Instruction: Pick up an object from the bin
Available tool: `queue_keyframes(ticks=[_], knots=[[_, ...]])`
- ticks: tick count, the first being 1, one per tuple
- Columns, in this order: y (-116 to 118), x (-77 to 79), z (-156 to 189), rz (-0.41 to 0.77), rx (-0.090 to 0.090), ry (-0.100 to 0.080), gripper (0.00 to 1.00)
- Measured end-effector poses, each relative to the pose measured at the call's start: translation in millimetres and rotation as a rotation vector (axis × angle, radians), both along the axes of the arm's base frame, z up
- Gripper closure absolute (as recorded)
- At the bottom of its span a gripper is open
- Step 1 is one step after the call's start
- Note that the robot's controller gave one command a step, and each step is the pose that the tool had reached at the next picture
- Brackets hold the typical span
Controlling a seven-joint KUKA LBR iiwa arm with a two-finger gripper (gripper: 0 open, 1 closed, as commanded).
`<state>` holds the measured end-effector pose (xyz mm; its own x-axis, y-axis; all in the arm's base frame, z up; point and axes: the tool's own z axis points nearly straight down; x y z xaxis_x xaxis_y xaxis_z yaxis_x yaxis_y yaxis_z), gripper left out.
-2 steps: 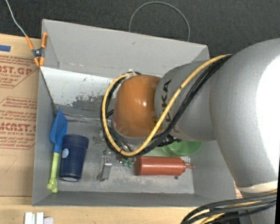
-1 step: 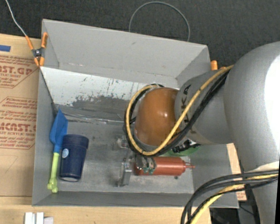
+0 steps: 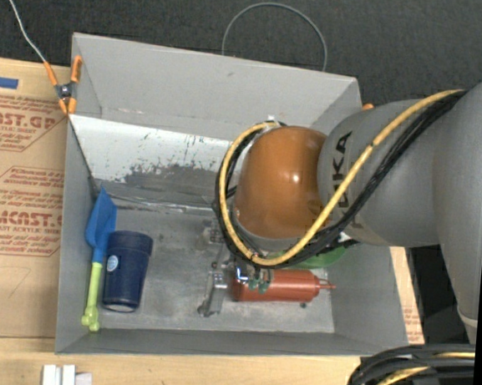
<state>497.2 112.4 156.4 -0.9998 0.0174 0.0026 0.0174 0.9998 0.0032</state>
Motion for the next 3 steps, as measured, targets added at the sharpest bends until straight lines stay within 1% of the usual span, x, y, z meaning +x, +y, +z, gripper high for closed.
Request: queue_keyframes(ticks=[1, 2, 3], knots=[[-80.6, -12.3, -81.6, 0.014, -0.001, -0.009, 0.0], [-79.2, -10.7, -90.8, 0.005, 0.0, -0.012, 0.0], [-132.0, 27.0, -87.6, -0.359, 0.002, -0.005, 0.0]])
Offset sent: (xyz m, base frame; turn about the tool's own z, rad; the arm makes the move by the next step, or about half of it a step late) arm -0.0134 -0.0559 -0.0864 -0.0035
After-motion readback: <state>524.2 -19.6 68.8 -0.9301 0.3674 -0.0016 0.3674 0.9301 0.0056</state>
